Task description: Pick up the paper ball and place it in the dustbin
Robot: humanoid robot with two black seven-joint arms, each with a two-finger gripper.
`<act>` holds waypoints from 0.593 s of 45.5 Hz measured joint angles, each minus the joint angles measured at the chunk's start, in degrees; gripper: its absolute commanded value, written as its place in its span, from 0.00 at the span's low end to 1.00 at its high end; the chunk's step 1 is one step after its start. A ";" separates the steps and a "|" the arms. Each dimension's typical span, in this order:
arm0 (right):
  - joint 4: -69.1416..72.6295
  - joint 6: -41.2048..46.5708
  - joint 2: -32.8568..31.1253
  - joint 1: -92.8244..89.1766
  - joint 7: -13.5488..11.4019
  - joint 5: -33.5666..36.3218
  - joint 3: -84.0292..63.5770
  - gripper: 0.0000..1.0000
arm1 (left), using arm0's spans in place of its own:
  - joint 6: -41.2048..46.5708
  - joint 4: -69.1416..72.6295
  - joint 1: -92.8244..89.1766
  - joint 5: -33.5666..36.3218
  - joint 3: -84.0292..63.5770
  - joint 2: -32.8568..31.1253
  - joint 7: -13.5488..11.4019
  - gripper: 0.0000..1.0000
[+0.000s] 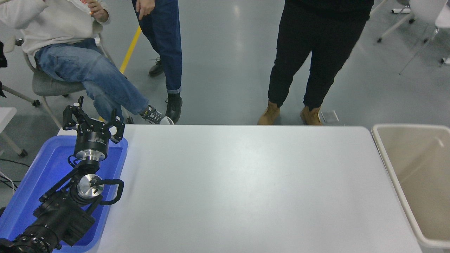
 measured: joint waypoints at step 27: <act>-17.09 -6.83 12.66 -27.16 -5.04 11.15 20.96 0.06 | 0.00 0.00 -0.06 0.00 0.00 0.00 0.00 0.99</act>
